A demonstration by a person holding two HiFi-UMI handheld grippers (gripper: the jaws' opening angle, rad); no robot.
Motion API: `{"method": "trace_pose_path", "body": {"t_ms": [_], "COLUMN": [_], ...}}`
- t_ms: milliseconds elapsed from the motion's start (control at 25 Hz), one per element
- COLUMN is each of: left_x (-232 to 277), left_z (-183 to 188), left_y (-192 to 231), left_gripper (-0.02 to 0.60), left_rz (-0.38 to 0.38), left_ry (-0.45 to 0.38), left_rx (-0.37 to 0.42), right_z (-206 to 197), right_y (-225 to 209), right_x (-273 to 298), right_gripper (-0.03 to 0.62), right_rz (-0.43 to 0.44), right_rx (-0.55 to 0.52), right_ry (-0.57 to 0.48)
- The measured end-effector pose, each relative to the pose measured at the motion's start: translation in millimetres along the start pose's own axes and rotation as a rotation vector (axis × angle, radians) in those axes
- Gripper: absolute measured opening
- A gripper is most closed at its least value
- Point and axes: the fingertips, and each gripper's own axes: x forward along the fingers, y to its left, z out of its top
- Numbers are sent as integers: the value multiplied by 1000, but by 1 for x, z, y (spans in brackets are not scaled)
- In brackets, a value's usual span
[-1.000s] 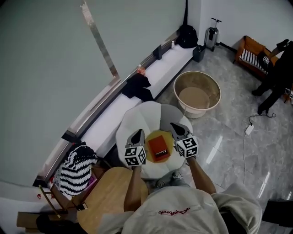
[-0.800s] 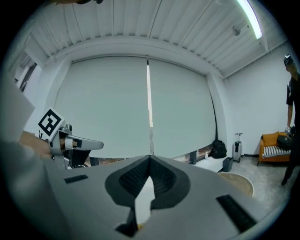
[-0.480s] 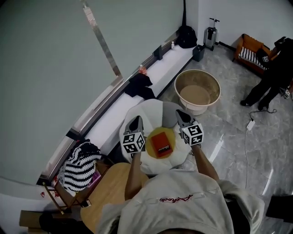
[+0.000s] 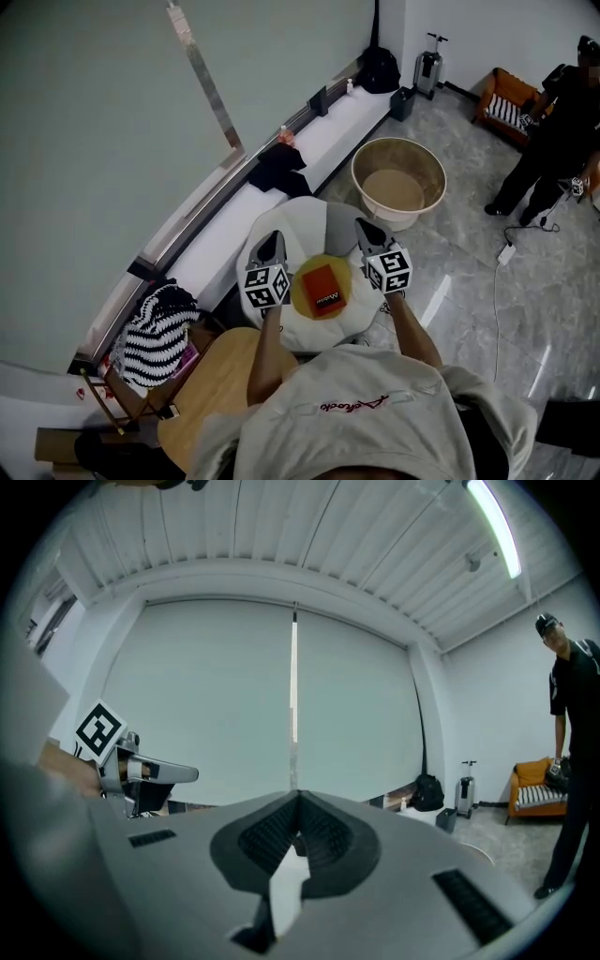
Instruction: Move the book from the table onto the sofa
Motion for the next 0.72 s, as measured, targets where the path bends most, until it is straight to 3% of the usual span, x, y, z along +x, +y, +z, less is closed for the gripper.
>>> {"method": "trace_pose_path", "body": {"t_ms": [720], "left_x": [14], "left_z": [-3], "left_y": [-2], "left_gripper": [9], "left_rz": [-1], "left_ry": [-1], "left_rx": [-12], "right_z": [0], "right_y": [-10], "right_x": [5], "right_gripper": [8], "right_rz": [5], "right_rx": [-10], "right_ry": [7]}}
